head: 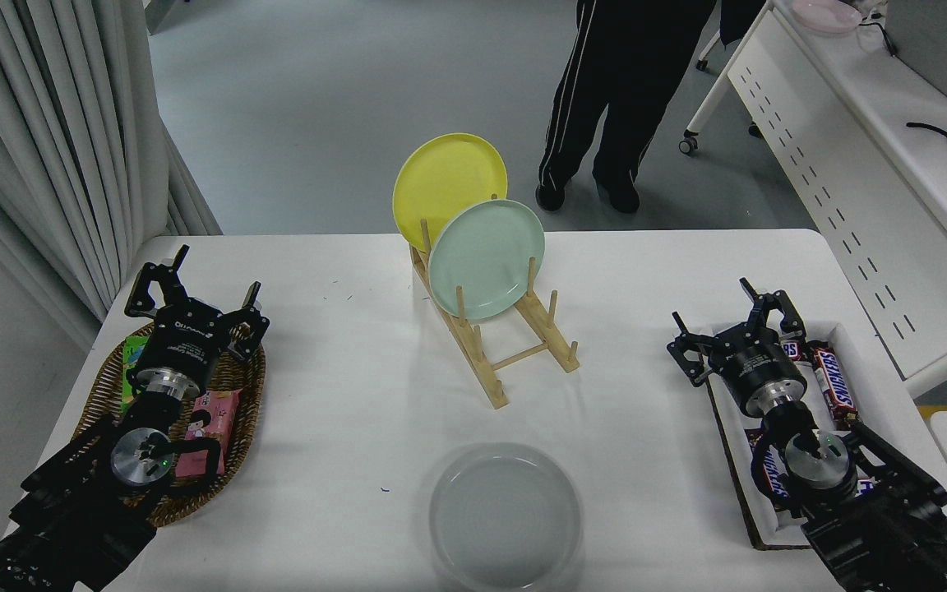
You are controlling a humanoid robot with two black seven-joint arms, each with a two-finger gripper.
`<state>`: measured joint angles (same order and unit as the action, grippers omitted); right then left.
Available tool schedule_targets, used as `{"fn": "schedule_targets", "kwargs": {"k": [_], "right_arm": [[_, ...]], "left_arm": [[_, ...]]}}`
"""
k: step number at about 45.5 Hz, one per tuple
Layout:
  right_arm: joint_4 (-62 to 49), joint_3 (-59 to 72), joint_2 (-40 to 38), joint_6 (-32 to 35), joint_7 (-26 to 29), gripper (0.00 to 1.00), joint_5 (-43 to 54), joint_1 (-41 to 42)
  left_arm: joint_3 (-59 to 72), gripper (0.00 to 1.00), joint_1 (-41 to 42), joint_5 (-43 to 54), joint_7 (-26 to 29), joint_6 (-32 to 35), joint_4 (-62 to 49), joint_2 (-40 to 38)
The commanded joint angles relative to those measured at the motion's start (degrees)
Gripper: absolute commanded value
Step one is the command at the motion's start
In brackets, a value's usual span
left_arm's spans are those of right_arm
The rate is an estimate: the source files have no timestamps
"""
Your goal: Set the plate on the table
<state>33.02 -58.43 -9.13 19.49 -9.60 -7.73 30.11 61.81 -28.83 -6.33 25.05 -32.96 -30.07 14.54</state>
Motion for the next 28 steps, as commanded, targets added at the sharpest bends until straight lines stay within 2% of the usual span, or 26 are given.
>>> {"fn": "schedule_targets", "kwargs": {"k": [1, 28], "right_arm": [[0.03, 0.25, -0.36, 0.02, 0.02, 1.0, 0.0, 0.21], [0.12, 0.95, -1.24, 0.29, 0.02, 1.0, 0.0, 0.48]], "left_arm": [[-0.02, 1.0, 0.0, 0.0, 0.0, 0.0, 0.01, -0.04], [-0.02, 1.0, 0.0, 0.0, 0.0, 0.0, 0.01, -0.04]]}}
